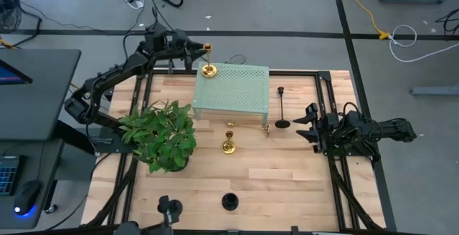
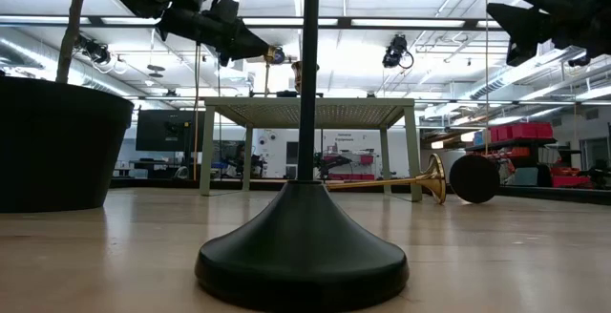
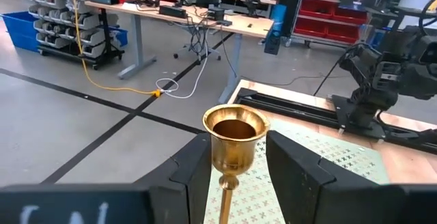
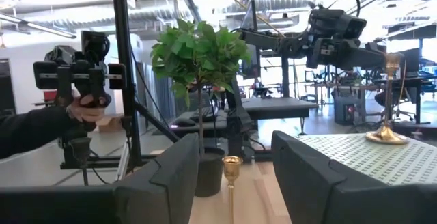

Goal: Pick & Place candle stick holders
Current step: Put the left black candle holder on the shelf

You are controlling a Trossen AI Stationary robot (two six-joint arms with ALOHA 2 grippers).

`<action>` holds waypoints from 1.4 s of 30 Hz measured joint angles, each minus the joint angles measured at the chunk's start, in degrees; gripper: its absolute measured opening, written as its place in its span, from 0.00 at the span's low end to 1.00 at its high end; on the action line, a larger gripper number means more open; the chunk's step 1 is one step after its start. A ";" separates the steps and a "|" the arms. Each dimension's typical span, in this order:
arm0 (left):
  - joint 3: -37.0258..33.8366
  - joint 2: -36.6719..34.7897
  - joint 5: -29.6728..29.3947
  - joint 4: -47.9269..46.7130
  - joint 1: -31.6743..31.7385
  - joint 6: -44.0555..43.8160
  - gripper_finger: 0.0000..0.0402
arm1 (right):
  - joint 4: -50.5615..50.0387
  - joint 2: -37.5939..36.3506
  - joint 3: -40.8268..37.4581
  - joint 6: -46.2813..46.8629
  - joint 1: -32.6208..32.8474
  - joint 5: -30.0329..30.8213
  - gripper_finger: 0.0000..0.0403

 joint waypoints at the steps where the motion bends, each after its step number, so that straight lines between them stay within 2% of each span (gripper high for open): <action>1: 0.02 0.00 -0.01 0.05 0.00 -0.03 0.35 | -0.01 0.00 -0.02 0.00 0.00 0.00 0.46; 10: 0.04 0.02 -1.92 -2.33 0.01 1.07 0.35 | -0.02 0.00 0.00 -0.04 0.02 0.00 0.46; 31: 0.04 -0.72 0.29 -4.92 0.89 1.75 0.35 | -0.06 0.00 -0.02 -0.07 0.02 0.02 0.46; 42: 0.07 -6.04 -1.85 -11.42 2.01 3.19 0.35 | -0.10 0.00 0.00 -0.09 0.02 0.02 0.46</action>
